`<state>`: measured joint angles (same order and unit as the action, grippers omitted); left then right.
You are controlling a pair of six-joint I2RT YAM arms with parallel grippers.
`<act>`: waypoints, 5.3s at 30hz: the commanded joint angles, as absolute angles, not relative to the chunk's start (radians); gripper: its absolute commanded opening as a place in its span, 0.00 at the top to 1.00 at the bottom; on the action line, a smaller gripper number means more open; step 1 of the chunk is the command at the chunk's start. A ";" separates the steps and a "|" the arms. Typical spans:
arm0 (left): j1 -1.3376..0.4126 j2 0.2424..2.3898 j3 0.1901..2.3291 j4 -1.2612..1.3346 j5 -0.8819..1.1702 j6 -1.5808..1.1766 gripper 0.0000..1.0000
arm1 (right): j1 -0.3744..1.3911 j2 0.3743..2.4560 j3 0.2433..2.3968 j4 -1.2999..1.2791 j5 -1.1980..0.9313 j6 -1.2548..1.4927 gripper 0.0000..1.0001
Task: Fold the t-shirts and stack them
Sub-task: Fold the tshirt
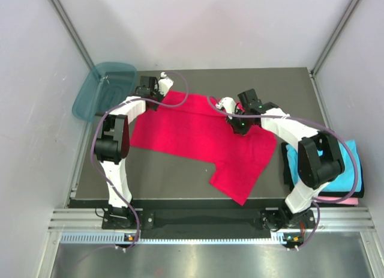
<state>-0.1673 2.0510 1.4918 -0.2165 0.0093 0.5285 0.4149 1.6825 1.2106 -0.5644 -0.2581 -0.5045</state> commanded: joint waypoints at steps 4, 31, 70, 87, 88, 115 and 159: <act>-0.163 1.999 1.485 -0.147 0.009 0.517 0.97 | 0.483 1.683 1.276 -0.542 -0.156 -0.348 0.93; -0.169 1.993 1.614 -0.487 0.370 0.471 0.84 | 0.031 1.674 1.308 -0.764 -0.403 -0.324 0.66; -0.546 2.316 1.709 -0.167 0.773 -0.603 0.65 | -0.117 1.885 1.318 -0.745 -0.623 -0.311 0.71; -0.566 2.356 1.729 -0.140 0.813 -0.624 0.66 | -0.117 1.913 1.341 -0.761 -0.709 -0.299 0.76; -0.569 2.358 1.730 -0.140 0.815 -0.627 0.66 | -0.117 1.913 1.341 -0.761 -0.709 -0.299 0.77; -0.528 2.257 1.710 -0.195 0.873 -0.531 1.00 | -0.130 1.781 1.276 -0.845 -0.765 -0.295 1.00; -0.224 2.209 1.979 -0.532 0.284 0.115 0.56 | -0.155 2.011 1.775 -0.867 -0.491 -0.281 0.61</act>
<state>-0.2531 2.1841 1.9301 -0.4816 0.4904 -0.0399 -0.1371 1.9335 1.6836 -0.9321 -0.5922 -0.3065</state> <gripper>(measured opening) 0.428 0.392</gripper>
